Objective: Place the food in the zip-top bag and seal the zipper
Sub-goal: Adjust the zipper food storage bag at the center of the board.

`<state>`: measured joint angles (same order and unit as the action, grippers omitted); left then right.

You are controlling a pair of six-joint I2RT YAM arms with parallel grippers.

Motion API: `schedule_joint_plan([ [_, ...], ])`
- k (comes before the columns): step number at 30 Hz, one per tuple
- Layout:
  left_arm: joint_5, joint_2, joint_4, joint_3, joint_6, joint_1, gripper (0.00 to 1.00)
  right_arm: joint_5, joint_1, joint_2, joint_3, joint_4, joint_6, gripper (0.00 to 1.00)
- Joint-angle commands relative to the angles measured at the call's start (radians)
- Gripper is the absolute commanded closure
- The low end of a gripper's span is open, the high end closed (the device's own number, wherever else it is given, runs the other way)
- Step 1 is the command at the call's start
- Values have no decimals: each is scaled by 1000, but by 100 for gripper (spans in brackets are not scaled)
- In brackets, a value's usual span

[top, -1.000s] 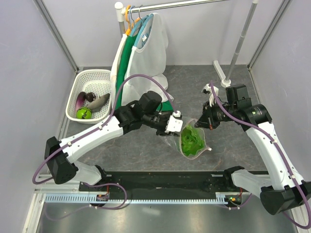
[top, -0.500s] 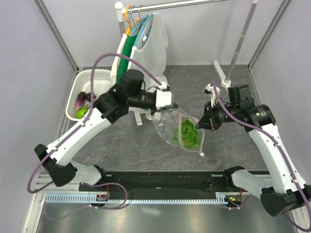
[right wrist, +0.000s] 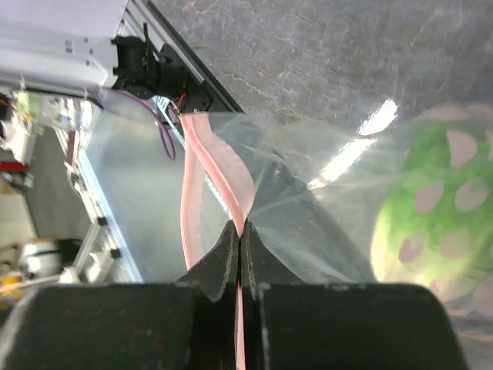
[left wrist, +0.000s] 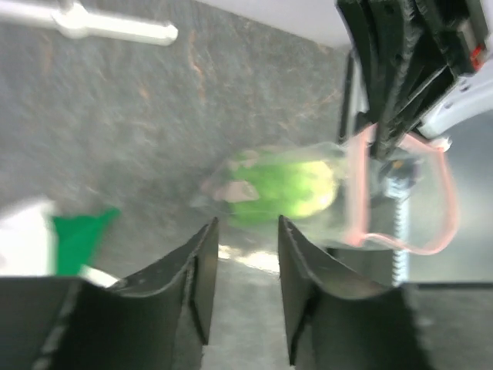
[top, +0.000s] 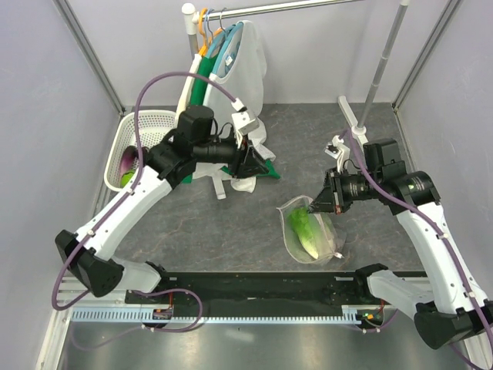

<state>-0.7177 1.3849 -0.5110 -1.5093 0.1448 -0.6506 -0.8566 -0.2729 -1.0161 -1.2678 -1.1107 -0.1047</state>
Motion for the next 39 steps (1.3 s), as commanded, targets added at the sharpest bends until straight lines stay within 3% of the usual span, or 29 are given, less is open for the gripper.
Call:
schedule_joint_plan([
  [1, -69, -174, 40, 200, -336, -3, 46, 37, 1, -12, 44, 133, -165, 100],
  [3, -62, -240, 81, 340, -401, -4, 41, 47, 15, -21, 47, 182, -236, 100],
  [6, -42, -308, 135, 429, -470, -6, 24, 82, 29, -19, 80, 303, -407, 100],
  [7, -36, -313, 150, 432, -485, -10, 16, 93, 29, -19, 94, 333, -447, 100],
  [9, -13, -307, 155, 416, -510, -26, 10, 119, 29, -18, 104, 403, -550, 100],
  [10, 62, -304, 151, 405, -516, -59, 1, 131, 29, -21, 101, 413, -567, 100],
  [18, 351, -149, 62, 269, -608, -253, 0, 128, 31, -49, 110, 485, -725, 100],
  [20, 411, -95, -8, 197, -622, -254, 12, 110, 31, -44, 107, 486, -722, 100],
  [21, 435, -30, -41, 170, -620, -253, 27, 99, 31, -36, 108, 483, -718, 100],
  [23, 494, 34, -119, 89, -605, -250, 38, 93, 31, -23, 116, 485, -702, 100],
  [24, 497, 54, -153, 78, -596, -244, 52, 96, 31, -9, 123, 480, -696, 100],
  [27, 498, 56, -159, 58, -553, -225, 83, 119, 31, 23, 148, 448, -650, 100],
  [29, 491, 31, -164, 23, -496, -224, 96, 151, 31, 40, 145, 389, -574, 100],
  [36, 396, -35, -242, -86, -304, -190, 98, 347, 31, 57, 44, 175, -231, 100],
  [37, 380, -43, -259, -86, -285, -182, 89, 334, 31, 63, 41, 160, -221, 100],
  [38, 362, -62, -259, -77, -283, -173, 74, 320, 32, 73, 38, 138, -214, 100],
  [39, 309, -78, -253, -71, -284, -149, 36, 306, 31, 80, 42, 135, -220, 100],
])
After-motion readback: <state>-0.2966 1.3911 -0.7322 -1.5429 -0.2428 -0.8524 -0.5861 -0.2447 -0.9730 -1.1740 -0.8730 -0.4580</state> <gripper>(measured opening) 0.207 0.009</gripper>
